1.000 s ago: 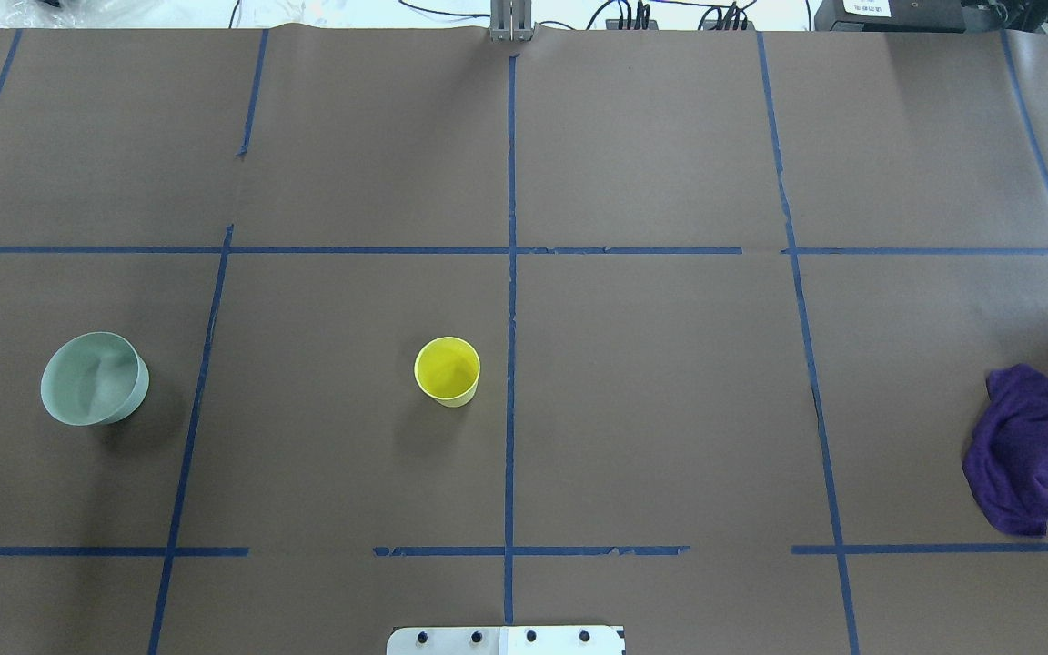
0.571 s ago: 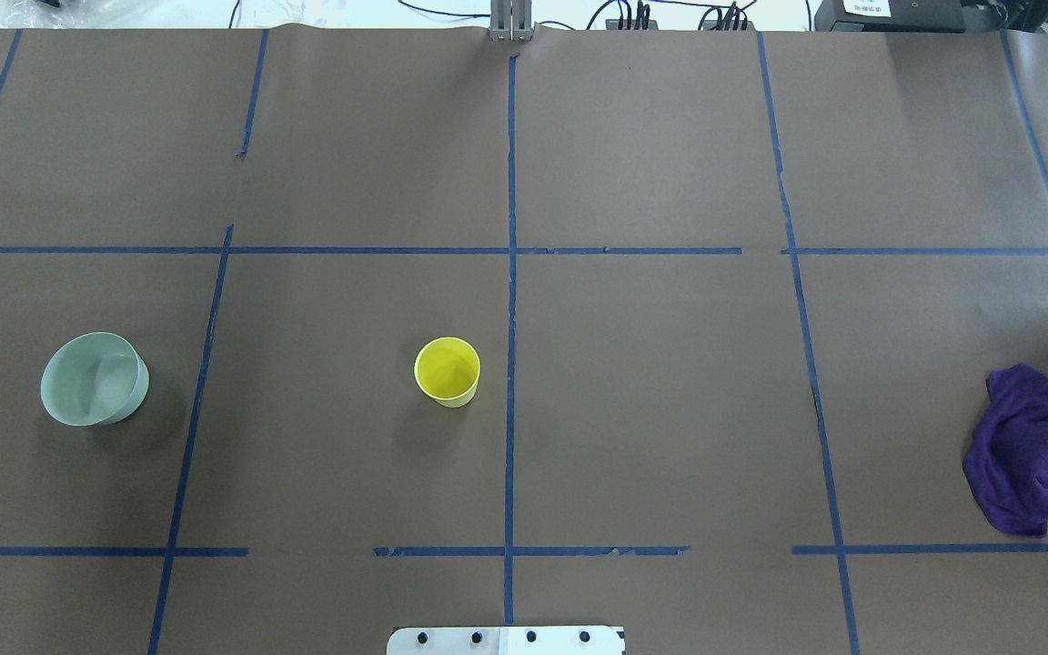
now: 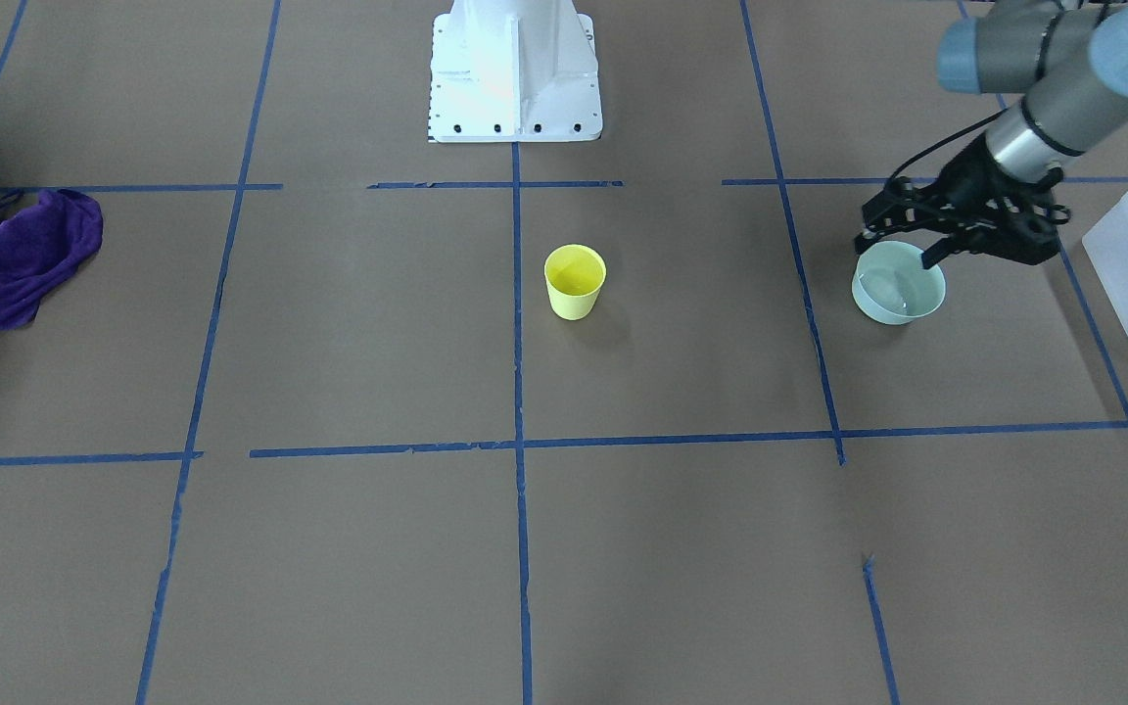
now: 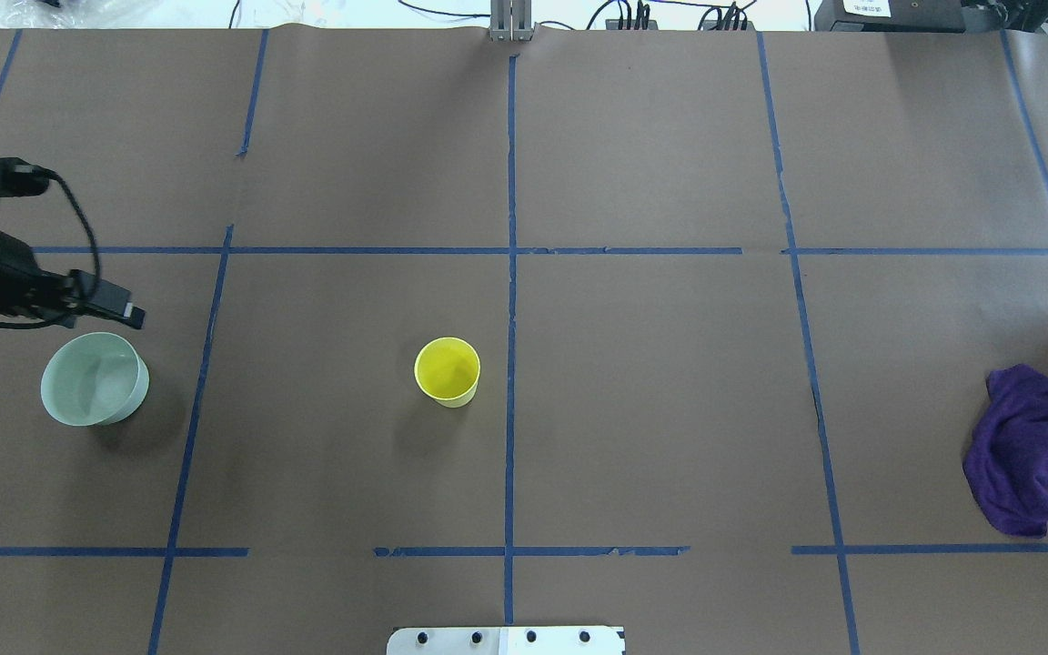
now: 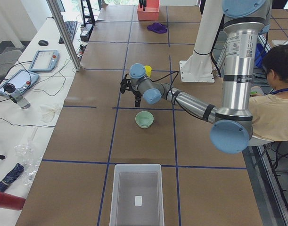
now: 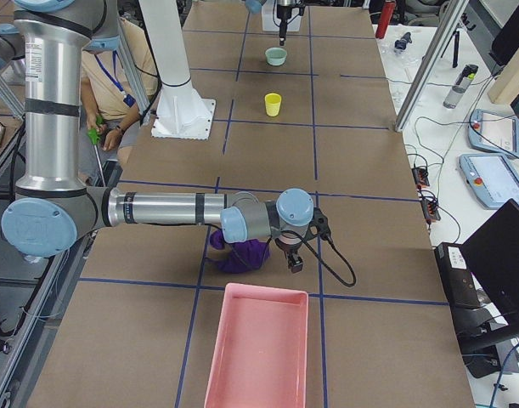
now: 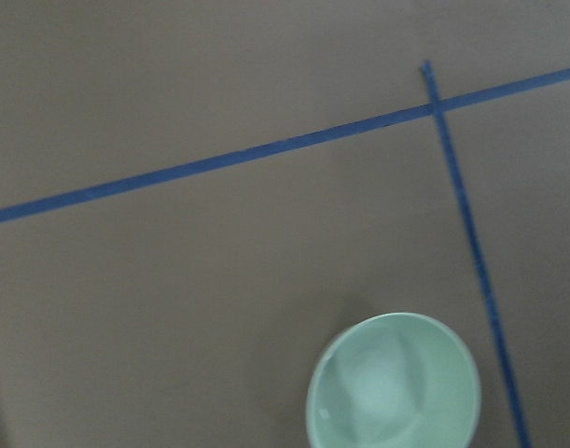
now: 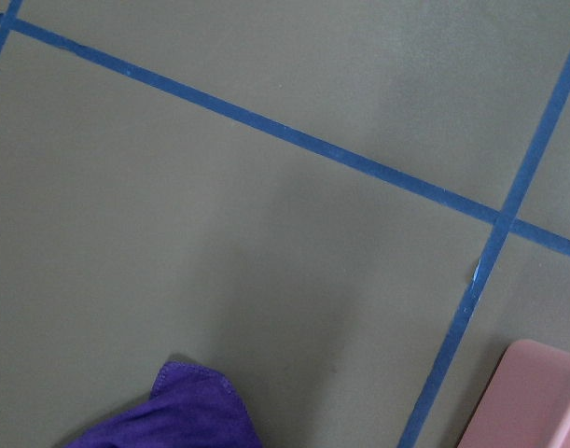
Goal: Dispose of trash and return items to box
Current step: 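Reach the left gripper over to the yellow cup and grasp it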
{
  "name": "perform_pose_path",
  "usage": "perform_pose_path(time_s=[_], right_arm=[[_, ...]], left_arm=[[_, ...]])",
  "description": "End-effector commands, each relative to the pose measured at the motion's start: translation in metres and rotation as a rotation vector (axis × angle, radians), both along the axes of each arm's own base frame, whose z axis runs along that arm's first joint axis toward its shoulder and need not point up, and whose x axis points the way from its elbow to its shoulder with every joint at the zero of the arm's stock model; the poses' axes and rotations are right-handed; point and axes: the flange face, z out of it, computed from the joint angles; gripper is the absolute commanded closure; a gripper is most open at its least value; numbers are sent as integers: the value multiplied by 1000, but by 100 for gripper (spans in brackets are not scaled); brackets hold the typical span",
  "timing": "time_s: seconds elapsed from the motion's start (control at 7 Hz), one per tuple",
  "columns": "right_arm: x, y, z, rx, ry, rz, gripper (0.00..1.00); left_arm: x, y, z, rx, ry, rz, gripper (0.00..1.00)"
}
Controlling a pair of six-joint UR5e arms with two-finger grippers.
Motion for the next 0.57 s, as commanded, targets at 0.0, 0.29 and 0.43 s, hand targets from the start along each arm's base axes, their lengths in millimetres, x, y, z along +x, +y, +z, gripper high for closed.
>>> perform_pose_path(time_s=[0.0,0.29,0.43], right_arm=[[0,-1,0,0,-1,0,0],[0,0,0,-1,-2,-1,0],[0,0,0,-1,-2,-1,0]], left_arm=[[131,23,-73,-160,-26,-1,0],[182,12,-164,-160,-137,-43,1],[210,33,-166,-142,-157,-53,1]])
